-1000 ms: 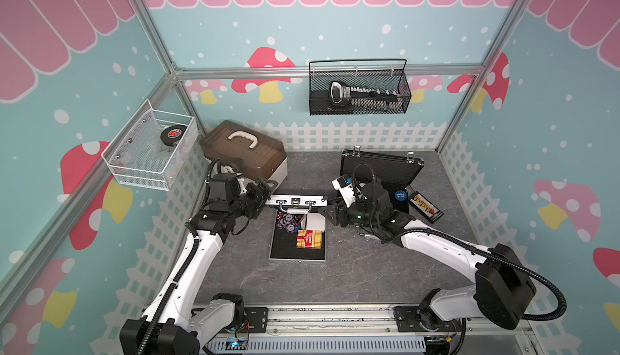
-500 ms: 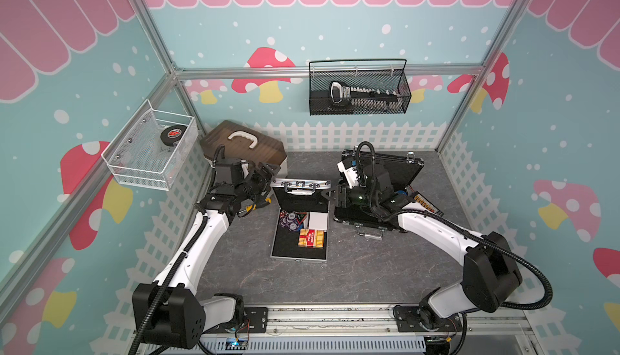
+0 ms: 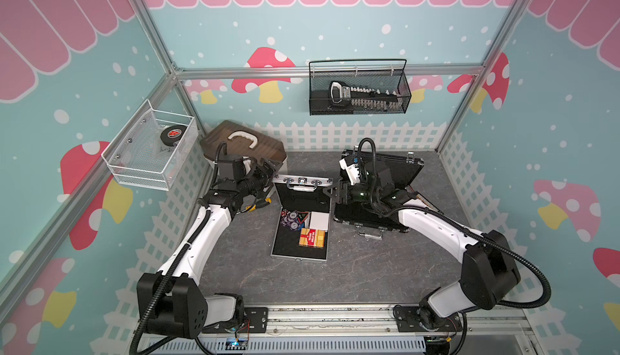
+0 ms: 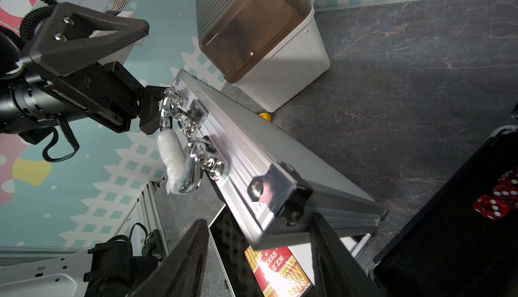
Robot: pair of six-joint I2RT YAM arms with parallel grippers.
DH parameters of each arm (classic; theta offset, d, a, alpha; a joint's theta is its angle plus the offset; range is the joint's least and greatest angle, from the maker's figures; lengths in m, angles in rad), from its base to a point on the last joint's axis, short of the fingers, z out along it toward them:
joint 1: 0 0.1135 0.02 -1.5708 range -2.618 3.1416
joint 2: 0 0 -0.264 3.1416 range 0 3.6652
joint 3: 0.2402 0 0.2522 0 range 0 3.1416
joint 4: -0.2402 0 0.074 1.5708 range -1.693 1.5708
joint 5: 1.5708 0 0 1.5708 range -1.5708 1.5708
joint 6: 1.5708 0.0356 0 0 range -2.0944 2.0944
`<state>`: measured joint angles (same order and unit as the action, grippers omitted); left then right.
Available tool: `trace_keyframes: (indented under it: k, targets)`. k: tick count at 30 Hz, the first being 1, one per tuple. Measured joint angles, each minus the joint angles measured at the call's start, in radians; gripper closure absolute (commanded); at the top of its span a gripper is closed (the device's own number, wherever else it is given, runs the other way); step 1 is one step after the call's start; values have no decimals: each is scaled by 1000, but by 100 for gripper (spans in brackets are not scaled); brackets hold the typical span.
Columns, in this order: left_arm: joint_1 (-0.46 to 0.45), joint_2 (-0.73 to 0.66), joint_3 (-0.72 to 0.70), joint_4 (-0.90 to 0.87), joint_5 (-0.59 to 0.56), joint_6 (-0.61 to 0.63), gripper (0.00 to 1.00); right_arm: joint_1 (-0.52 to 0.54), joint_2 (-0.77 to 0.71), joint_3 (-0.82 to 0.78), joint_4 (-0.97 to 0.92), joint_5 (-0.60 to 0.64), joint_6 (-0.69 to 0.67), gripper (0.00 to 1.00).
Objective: Open the poker set cases
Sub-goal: Open the case lid on the poker set case.
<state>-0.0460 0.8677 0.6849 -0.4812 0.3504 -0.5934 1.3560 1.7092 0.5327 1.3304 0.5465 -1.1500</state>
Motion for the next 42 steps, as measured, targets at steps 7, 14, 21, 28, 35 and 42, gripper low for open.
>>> trace_keyframes:
  k: [7,14,21,28,35,42]
  targets:
    - [0,-60,60,-85,-116,89,1,-109,-296,-2,-433,-195,321,39]
    - [1,-98,-118,-113,-16,-94,2,-233,-556,-4,-828,-401,728,35]
    - [0,-143,-244,-87,74,-252,2,-271,-470,31,-1093,-524,1080,36]
    - [-8,-92,-278,-34,105,-294,3,-383,-390,35,-1106,-652,1308,36]
    - [-21,-36,-279,-2,129,-295,3,-427,-270,71,-1110,-797,1404,39]
    - [-27,0,-279,23,143,-302,4,-449,-209,104,-1106,-863,1437,42]
